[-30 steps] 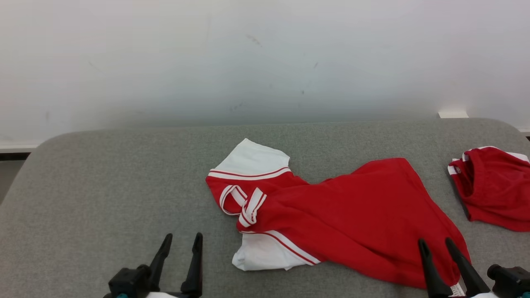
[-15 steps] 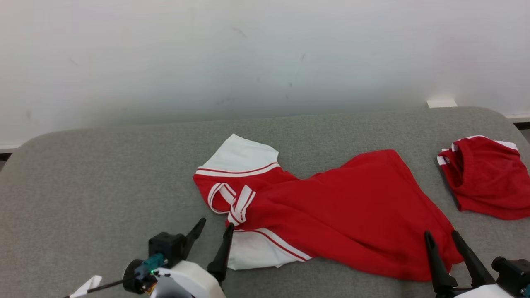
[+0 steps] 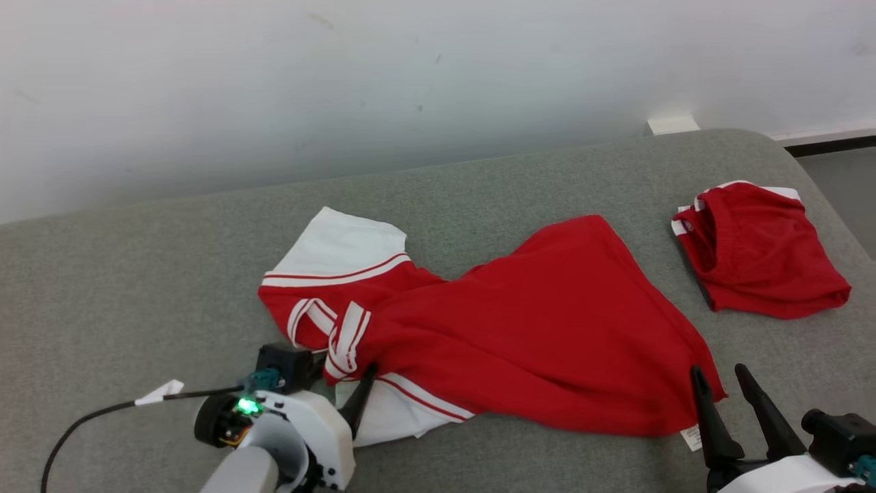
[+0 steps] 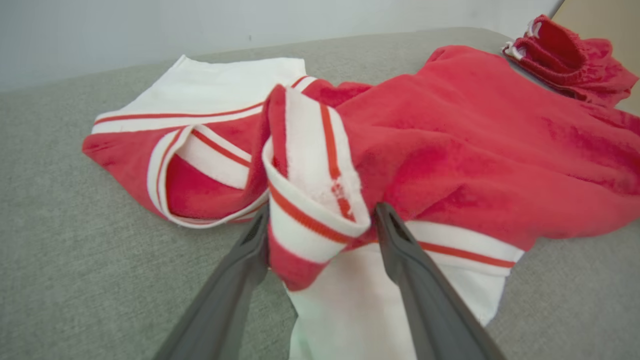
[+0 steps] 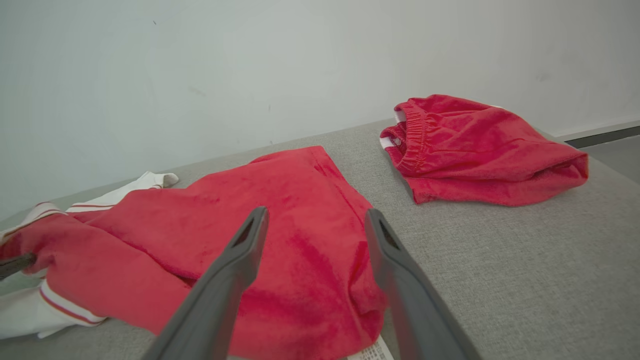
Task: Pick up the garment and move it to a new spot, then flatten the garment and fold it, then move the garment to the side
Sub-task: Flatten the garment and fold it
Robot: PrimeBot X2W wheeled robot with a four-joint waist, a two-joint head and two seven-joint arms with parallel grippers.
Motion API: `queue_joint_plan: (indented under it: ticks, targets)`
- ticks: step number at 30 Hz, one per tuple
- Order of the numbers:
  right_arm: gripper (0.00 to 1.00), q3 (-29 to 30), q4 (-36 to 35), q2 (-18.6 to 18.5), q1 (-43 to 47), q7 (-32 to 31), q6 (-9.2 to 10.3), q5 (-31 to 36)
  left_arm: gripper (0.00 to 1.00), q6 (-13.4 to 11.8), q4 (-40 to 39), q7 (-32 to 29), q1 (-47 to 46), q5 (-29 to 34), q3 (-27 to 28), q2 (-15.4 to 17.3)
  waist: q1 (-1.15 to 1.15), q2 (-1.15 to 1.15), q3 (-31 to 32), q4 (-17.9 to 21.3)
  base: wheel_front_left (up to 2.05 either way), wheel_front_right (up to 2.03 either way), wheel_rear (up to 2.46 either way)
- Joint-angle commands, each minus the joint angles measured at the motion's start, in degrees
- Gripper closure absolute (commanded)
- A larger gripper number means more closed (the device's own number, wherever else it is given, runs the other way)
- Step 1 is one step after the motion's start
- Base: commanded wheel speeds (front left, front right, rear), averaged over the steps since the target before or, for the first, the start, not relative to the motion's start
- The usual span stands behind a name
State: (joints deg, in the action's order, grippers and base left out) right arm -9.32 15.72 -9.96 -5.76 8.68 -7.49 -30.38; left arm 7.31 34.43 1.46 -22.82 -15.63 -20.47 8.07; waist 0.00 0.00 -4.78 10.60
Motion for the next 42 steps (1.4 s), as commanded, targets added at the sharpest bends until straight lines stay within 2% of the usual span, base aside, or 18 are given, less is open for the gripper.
queue_joint_plan:
  ticks: [1, 2, 14, 19, 20, 22, 23, 24, 25, 34, 42]
  targets:
    - [0.00, -0.22, 0.46, 0.06, -0.80, 0.56, 0.00, -0.26, 0.77, 0.14, 1.33, 0.21, -1.73, -0.54, -0.13, 0.70, 0.00, 0.00, -0.57, 1.01, 0.00, 0.00, 0.00]
    - [0.00, -0.24, 0.62, 0.02, -1.05, 0.78, 0.00, -0.33, 1.00, 0.13, 1.86, 0.54, -2.55, -0.72, -0.25, 0.95, 0.00, 0.00, -0.69, 1.29, 0.00, 0.00, 0.00]
    - [0.00, -1.08, 1.96, 0.29, -2.72, 2.29, 0.00, -0.82, 1.00, -0.18, 1.29, 0.90, -13.91, -5.29, 1.10, 0.11, 0.00, 0.00, -3.58, 3.37, 0.00, 0.00, 0.00]
    - [0.00, -2.33, 2.50, 0.49, -4.42, 2.56, 0.00, -0.94, 1.00, -1.55, 6.43, -0.60, -19.05, -6.09, 2.91, 0.41, 0.00, 0.00, -5.59, 4.49, 0.00, 0.00, 0.00]
    - [0.00, -3.01, 3.00, 0.59, -5.34, 2.56, 0.00, -1.14, 1.00, -1.96, 10.57, -0.50, -21.40, -6.37, 3.53, 0.99, 0.00, 0.00, -6.43, 5.15, 0.00, 0.00, 0.00]
    - [0.00, -3.33, 3.37, 0.60, -5.73, 2.67, 0.00, -1.27, 1.00, -2.00, 12.54, 0.06, -22.37, -6.76, 3.93, 0.90, 0.00, 0.00, -6.72, 5.38, 0.00, 0.00, 0.00]
    - [0.00, -4.02, 4.07, 0.49, -6.39, 2.85, 0.00, -1.44, 0.80, -1.38, 16.50, 1.09, -24.08, -6.85, 3.69, 0.78, 0.00, 0.00, -7.09, 5.76, 0.00, 0.00, 0.00]
    - [0.00, -4.28, 4.35, 0.45, -6.73, 2.95, 0.00, -1.55, 0.33, -1.26, 18.34, 1.70, -24.74, -7.06, 3.55, 0.64, 0.00, 0.00, -7.13, 5.88, 0.00, 0.00, 0.00]
    - [0.00, -4.54, 4.61, 0.46, -6.99, 3.00, 0.00, -1.54, 0.00, -0.91, 19.87, 2.45, -25.23, -6.93, 3.12, 0.56, 0.00, 0.00, -7.04, 5.96, 0.00, 0.00, 0.00]
    - [0.00, -4.34, 6.81, -1.00, -5.29, 3.21, 0.00, -1.79, 0.00, 0.03, 25.44, 11.29, -24.54, -7.99, 1.02, -0.29, 0.00, 0.00, -2.48, 3.10, 0.00, 0.00, 0.00]
    - [0.00, -3.66, 6.25, -1.42, -3.35, 2.54, 0.00, -0.99, 0.00, 0.14, 24.06, 12.97, -18.14, -9.38, 1.01, 0.43, 0.00, 0.00, 0.40, 1.00, 0.00, 0.00, 0.00]
